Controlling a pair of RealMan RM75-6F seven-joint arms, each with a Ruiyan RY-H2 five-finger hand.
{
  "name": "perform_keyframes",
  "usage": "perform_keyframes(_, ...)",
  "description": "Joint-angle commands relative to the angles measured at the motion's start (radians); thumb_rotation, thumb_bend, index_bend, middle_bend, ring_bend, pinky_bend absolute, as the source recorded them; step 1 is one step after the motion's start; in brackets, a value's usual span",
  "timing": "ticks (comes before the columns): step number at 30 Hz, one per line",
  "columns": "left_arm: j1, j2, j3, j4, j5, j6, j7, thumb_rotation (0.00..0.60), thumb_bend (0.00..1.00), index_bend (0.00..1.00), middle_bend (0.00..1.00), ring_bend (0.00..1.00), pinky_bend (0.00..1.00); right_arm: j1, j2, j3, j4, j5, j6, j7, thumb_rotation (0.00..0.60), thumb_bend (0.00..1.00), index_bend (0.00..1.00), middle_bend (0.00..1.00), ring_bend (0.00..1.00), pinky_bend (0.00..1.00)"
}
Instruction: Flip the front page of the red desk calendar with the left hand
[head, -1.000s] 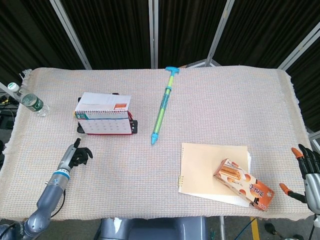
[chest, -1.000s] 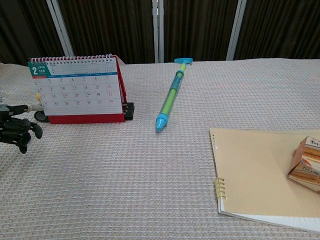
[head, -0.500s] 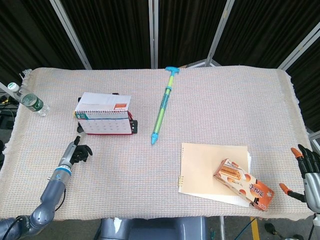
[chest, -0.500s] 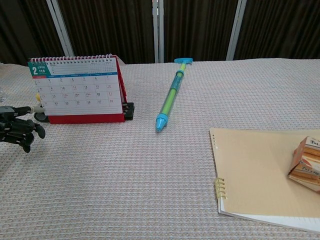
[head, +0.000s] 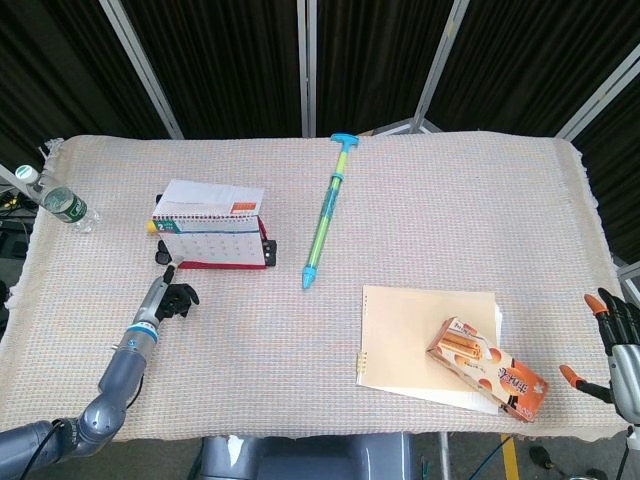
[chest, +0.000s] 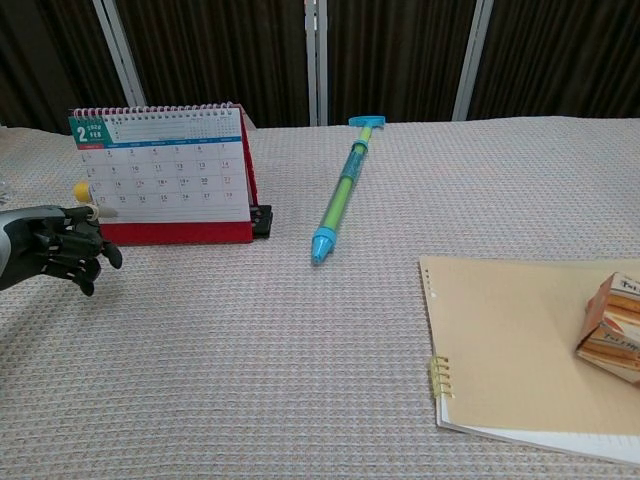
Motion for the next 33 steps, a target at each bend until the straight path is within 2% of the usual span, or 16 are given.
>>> perform_keyframes(1,-0.009,-0.003,-0.004,-0.012,0.008,0.004,0.004,0.6,0.89,0.0,0.58,0.66,0.58,0.0,-0.001,0.001,0.002,0.004,-0.001,0.003,0.6,0.07,0.01,0.0,0.0,0.0)
perform_keyframes(22,-0.048,0.018,-0.011,-0.128,0.08,0.048,0.034,0.6,0.89,0.0,0.58,0.66,0.58,-0.01,-0.002,0.0,0.008,0.008,0.009,0.003,0.6,0.07,0.01,0.0,0.0,0.0)
perform_keyframes(28,-0.036,0.052,-0.006,-0.234,0.194,0.114,0.06,0.6,0.89,0.0,0.57,0.65,0.57,-0.01,0.0,0.001,0.006,0.008,0.011,0.006,0.6,0.07,0.01,0.0,0.0,0.0)
perform_keyframes(31,-0.022,0.064,0.002,-0.277,0.279,0.186,0.09,0.6,0.89,0.0,0.5,0.6,0.53,-0.01,0.001,0.0,0.006,0.006,0.011,0.007,0.6,0.07,0.01,0.0,0.0,0.0)
perform_keyframes(33,-0.015,0.068,0.014,-0.289,0.352,0.25,0.133,0.6,0.89,0.06,0.45,0.54,0.48,-0.01,0.0,0.0,0.006,0.005,0.011,0.006,0.6,0.07,0.01,0.0,0.0,0.0)
